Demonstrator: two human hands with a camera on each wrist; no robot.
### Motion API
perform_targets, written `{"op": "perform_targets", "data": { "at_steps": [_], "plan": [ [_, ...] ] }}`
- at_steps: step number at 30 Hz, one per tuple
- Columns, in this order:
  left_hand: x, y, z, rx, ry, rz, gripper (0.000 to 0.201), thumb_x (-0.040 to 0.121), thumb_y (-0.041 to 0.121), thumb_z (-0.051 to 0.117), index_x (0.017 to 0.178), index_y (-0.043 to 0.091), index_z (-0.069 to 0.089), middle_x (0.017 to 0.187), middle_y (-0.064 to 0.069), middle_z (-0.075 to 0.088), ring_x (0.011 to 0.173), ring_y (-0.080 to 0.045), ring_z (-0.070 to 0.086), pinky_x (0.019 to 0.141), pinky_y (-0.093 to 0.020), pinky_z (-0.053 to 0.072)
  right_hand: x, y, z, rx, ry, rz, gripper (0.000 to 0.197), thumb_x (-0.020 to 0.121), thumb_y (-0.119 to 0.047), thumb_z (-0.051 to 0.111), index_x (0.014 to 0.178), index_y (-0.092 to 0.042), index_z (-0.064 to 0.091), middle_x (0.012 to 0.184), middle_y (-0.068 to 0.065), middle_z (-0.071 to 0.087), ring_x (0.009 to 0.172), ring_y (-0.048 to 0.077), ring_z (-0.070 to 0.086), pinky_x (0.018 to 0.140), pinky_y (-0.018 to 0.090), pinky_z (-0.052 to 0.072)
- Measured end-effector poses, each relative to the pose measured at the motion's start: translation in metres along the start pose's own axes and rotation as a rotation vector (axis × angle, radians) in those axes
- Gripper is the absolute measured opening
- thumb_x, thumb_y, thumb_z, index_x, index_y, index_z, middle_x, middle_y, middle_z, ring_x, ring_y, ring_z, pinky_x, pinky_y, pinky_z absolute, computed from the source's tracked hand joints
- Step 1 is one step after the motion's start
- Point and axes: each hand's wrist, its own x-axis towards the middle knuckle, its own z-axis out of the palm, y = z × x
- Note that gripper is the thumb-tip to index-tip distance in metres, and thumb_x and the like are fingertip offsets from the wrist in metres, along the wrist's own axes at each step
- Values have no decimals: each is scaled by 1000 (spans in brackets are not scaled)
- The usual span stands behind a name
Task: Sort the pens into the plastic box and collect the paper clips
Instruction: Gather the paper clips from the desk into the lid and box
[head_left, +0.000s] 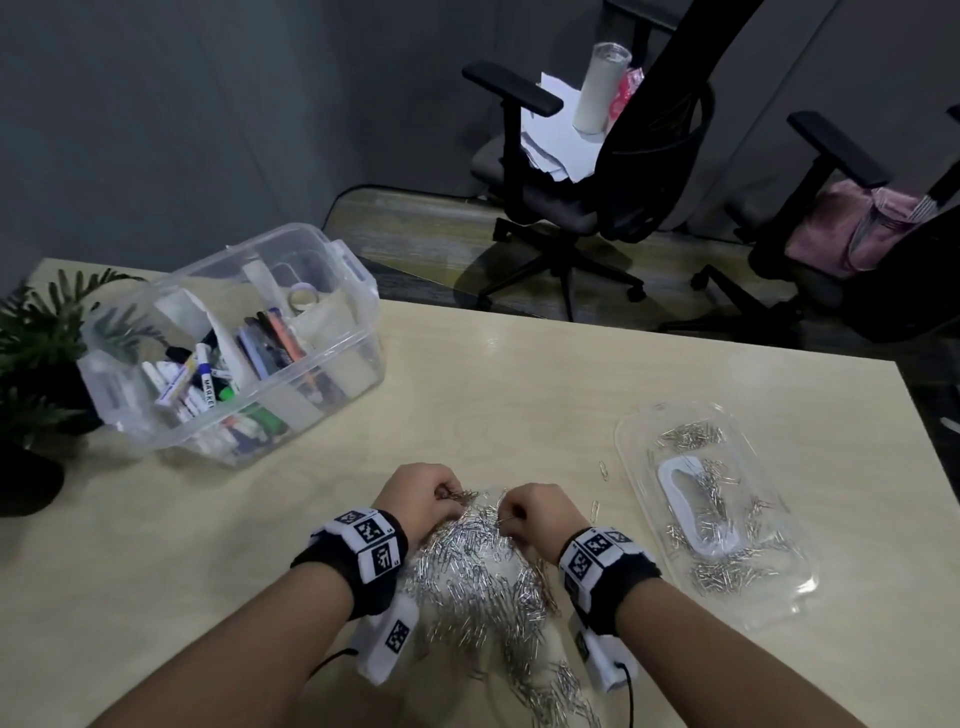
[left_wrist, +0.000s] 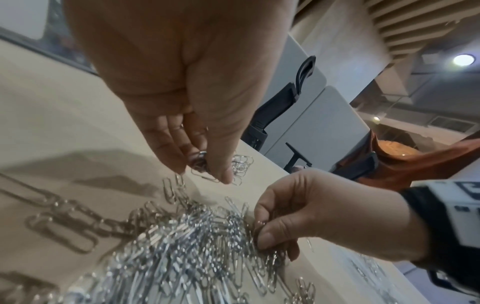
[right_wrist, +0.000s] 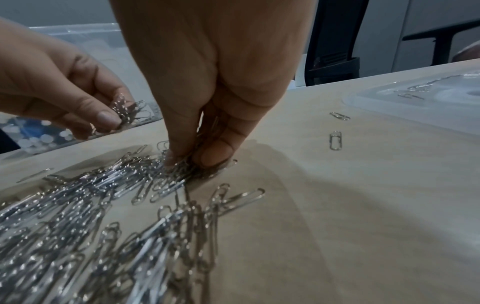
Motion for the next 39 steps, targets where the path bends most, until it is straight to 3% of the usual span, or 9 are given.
{"op": "perform_targets", "data": {
  "at_steps": [6, 9, 11, 16, 22, 27, 32, 36, 39],
  "plan": [
    [-14, 4, -32, -13, 37, 36, 16, 78, 26, 76, 89, 16, 71, 82, 5, 66, 81, -11, 60, 79, -25, 51, -7, -21, -22, 2, -4, -69, 8, 79, -9, 69, 86, -10, 74, 87, 2, 73, 73, 10, 62, 74, 23, 52],
    [-20, 6, -56, -46, 91, 44, 13, 76, 25, 77, 87, 19, 71, 85, 5, 68, 83, -11, 62, 82, -27, 52, -10, -44, -41, -3, -1, -145, 7, 81, -6, 68, 86, -8, 73, 80, 1, 71, 55, 0, 54, 66, 21, 51],
    [-22, 8, -75, -77, 135, 60, 14, 78, 21, 76, 91, 18, 71, 90, 2, 69, 87, -13, 63, 85, -28, 52, -8, -63, -57, 12, 30, -186, 6, 82, -7, 70, 86, -8, 73, 79, 3, 71, 54, 2, 55, 65, 21, 52],
    [-30, 11, -126, -221, 287, 94, 20, 77, 16, 77, 96, 14, 70, 82, 7, 64, 74, -2, 57, 69, -9, 44, 8, -120, -102, 51, 160, -284, 7, 79, -6, 73, 86, -5, 72, 67, -5, 61, 45, -3, 52, 53, 10, 46],
    [-27, 0, -185, -283, 435, 96, 15, 75, 15, 79, 88, 14, 70, 78, 3, 67, 76, -13, 61, 74, -24, 50, 54, -191, -137, 109, 303, -387, 6, 78, -4, 73, 81, -7, 71, 59, -14, 55, 43, -11, 52, 45, 6, 39],
    [-19, -12, -210, -352, 458, 88, 14, 74, 11, 79, 82, 15, 68, 69, 4, 63, 68, -15, 60, 75, -33, 54, 95, -222, -135, 198, 383, -355, 8, 77, -2, 74, 79, -8, 69, 58, -8, 57, 42, -4, 53, 48, 10, 45],
    [-2, -15, -218, -297, 465, 97, 16, 74, 15, 80, 83, 16, 66, 71, 6, 61, 64, -6, 56, 56, -9, 44, 114, -227, -126, 172, 388, -282, 12, 77, -7, 75, 88, -4, 70, 79, 8, 67, 64, 20, 62, 64, 33, 58],
    [19, -16, -218, -230, 450, 67, 15, 75, 17, 79, 80, 21, 65, 73, 7, 63, 65, -7, 58, 59, -11, 43, 116, -221, -130, 213, 433, -301, 11, 79, -7, 74, 88, -5, 71, 76, 1, 62, 63, 15, 58, 67, 30, 54],
    [33, -17, -215, -145, 424, 61, 13, 77, 18, 77, 80, 22, 65, 85, 0, 67, 78, -15, 62, 74, -27, 51, 116, -214, -135, 195, 456, -309, 13, 78, -14, 76, 88, -8, 72, 75, -4, 62, 65, 6, 54, 71, 21, 45]
  ]
}}
